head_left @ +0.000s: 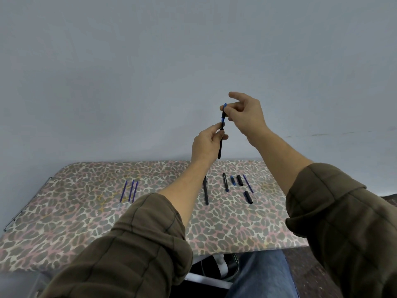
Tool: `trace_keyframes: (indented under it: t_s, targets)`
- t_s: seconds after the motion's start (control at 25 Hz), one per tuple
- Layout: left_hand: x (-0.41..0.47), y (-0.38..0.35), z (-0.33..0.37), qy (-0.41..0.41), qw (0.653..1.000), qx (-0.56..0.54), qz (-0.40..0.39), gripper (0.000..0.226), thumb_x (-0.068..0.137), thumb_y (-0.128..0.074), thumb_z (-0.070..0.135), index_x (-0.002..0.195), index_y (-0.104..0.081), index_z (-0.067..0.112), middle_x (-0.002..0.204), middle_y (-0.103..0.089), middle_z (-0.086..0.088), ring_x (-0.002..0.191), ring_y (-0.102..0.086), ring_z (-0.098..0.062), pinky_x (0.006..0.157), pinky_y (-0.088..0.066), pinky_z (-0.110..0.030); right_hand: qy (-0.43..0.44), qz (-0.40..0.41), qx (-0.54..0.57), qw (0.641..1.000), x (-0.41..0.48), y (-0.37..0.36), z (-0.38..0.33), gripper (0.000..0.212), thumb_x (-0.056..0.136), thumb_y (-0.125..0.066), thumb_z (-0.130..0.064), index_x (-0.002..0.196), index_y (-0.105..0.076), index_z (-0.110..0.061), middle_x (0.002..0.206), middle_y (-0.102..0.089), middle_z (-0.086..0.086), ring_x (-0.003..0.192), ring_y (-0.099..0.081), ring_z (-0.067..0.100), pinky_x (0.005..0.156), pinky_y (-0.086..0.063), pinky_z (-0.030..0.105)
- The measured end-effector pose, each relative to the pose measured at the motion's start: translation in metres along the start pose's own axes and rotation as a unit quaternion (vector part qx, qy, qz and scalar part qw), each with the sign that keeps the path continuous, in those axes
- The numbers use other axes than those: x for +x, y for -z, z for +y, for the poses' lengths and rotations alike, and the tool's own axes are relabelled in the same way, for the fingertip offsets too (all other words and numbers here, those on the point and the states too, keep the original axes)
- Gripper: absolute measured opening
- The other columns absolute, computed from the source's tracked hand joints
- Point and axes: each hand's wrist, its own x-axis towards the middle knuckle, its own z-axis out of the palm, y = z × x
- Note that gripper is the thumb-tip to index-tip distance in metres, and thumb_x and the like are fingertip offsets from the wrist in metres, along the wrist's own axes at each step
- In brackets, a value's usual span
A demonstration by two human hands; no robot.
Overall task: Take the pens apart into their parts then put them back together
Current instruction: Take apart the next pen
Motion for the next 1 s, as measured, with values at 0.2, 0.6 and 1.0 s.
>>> trace_keyframes:
  t_s: [0.2,0.6,1.0]
  targets:
    - [0.001,0.000,-0.001,0.000,1.000,-0.012,0.006,0.030,0.107,-0.052,0.024,0.133,-0.066,0.025,0.096,-0.079,0.007,0.107,-0.065,-0.006,0.081,-0.042,-0.013,0.004,0.015,0.017,1.000,0.001,0.000,-0.001,0.035,0.096,-0.068,-0.006,0.131,-0.067,-0.012,0.097,-0.081,-0.001,0.097,-0.077,0.012,0.098,-0.059,0.040]
    - [0.000,0.007,-0.018,0.019,1.000,0.001,0.024,0.029,0.106,-0.054,0.025,0.132,-0.067,0.025,0.097,-0.078,0.010,0.109,-0.066,-0.006,0.092,-0.047,-0.023,-0.123,0.078,-0.069,0.987,0.011,0.021,0.020,0.014,0.090,-0.074,-0.003,0.099,-0.078,-0.012,0.087,-0.075,0.006,0.070,-0.070,0.022,0.082,-0.066,0.040]
    - [-0.005,-0.004,-0.042,0.043,0.999,0.005,0.015,0.028,0.105,-0.054,0.027,0.130,-0.067,0.029,0.089,-0.076,0.017,0.103,-0.068,-0.004,0.087,-0.051,-0.025,-0.218,-0.166,-0.509,0.816,-0.042,-0.001,0.127,0.029,0.088,-0.069,-0.008,0.062,-0.057,-0.015,0.058,-0.056,0.007,0.050,-0.054,0.023,0.047,-0.044,0.025]
